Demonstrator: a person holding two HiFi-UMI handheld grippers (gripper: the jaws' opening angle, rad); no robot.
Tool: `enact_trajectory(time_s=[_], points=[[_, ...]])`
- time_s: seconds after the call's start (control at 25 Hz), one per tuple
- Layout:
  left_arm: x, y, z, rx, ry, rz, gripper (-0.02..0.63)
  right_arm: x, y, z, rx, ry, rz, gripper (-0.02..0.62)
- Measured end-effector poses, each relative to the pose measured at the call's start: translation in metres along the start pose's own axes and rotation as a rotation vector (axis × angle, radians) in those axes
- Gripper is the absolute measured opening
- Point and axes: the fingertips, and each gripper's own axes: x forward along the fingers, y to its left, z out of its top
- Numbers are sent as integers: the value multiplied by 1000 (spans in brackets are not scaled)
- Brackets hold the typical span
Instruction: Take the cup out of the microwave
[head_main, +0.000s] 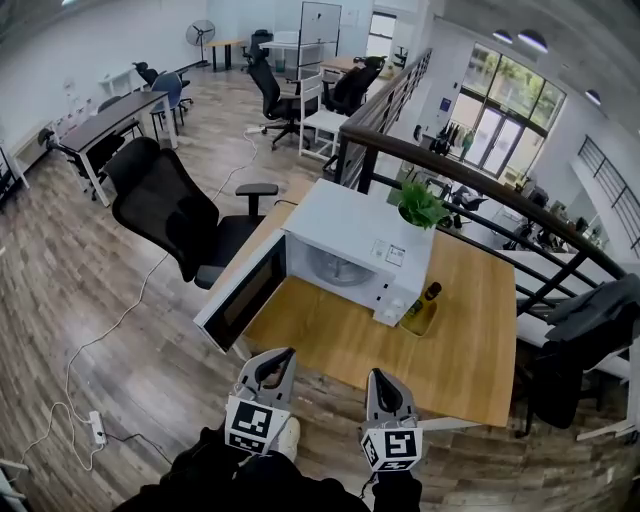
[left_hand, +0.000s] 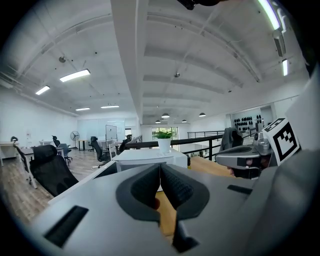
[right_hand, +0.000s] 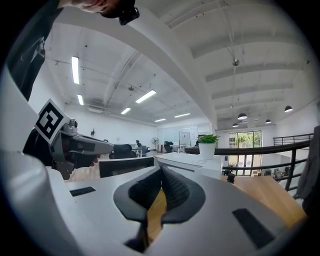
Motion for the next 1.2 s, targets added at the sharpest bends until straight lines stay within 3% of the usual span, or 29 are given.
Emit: enact_trajectory(time_s=[0.28, 0.6, 0.96, 1.2], points=[[43, 62, -4, -24, 19, -15, 25, 70, 4, 4, 5, 23, -13, 15], [84, 101, -15, -42, 22, -26, 25, 132, 3, -9, 16, 52, -8, 15], [132, 124, -38, -73, 64, -2, 25, 201, 0, -33, 19, 79, 64, 15], [172, 140, -63, -107, 100, 66, 25, 253, -16, -60, 23, 102, 143, 15]])
